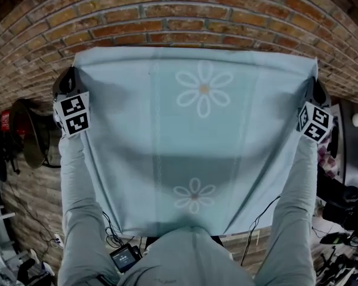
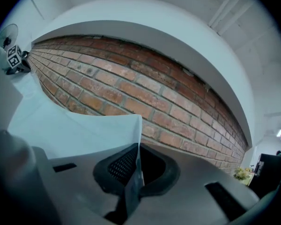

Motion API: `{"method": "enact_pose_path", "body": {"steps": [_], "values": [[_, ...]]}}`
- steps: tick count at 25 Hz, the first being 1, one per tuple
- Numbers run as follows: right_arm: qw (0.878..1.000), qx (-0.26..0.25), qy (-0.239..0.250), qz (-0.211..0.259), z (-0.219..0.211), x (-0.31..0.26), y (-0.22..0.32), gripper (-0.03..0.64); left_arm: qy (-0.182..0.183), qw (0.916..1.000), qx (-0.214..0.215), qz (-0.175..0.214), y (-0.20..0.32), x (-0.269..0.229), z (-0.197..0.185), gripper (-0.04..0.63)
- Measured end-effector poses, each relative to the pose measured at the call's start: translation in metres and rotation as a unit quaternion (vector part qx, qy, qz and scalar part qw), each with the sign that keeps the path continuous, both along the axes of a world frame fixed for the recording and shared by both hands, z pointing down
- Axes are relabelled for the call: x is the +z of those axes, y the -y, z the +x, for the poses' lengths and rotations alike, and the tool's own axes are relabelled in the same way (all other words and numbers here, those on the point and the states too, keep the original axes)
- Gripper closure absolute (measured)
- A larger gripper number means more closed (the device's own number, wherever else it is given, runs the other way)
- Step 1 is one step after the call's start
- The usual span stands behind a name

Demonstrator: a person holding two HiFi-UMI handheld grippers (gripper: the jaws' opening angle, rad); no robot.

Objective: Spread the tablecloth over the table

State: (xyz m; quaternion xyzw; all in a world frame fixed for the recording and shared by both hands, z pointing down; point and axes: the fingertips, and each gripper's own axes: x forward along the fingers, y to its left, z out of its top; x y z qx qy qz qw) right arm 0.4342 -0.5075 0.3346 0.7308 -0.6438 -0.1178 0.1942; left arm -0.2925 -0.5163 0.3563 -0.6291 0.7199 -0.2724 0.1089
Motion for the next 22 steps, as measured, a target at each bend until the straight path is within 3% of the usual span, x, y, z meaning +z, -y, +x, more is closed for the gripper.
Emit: {"method": "enact_pose_path", "body": {"steps": [6, 14, 17, 22], "values": [[0.997, -0.001, 0.022, -0.078, 0.001, 0.079, 0.028, 0.595, -0.004, 0.9963, 0.011, -0.085, 0.028, 0.080, 0.005, 0.571], [0.979, -0.016, 0.024, -0.200, -0.013, 0.182, 0.031, 0.594, -0.004, 0.9806, 0.025, -0.194, 0.032, 0.180, 0.019, 0.571], [0.975, -0.019, 0.038, -0.219, -0.023, 0.207, 0.027, 0.592, -0.009, 0.9785, 0.020, -0.205, 0.027, 0.200, 0.019, 0.571], [0.969, -0.040, 0.071, -0.233, -0.035, 0.221, 0.019, 0.565, -0.046, 0.9768, 0.023, -0.208, 0.020, 0.205, 0.016, 0.569]]}}
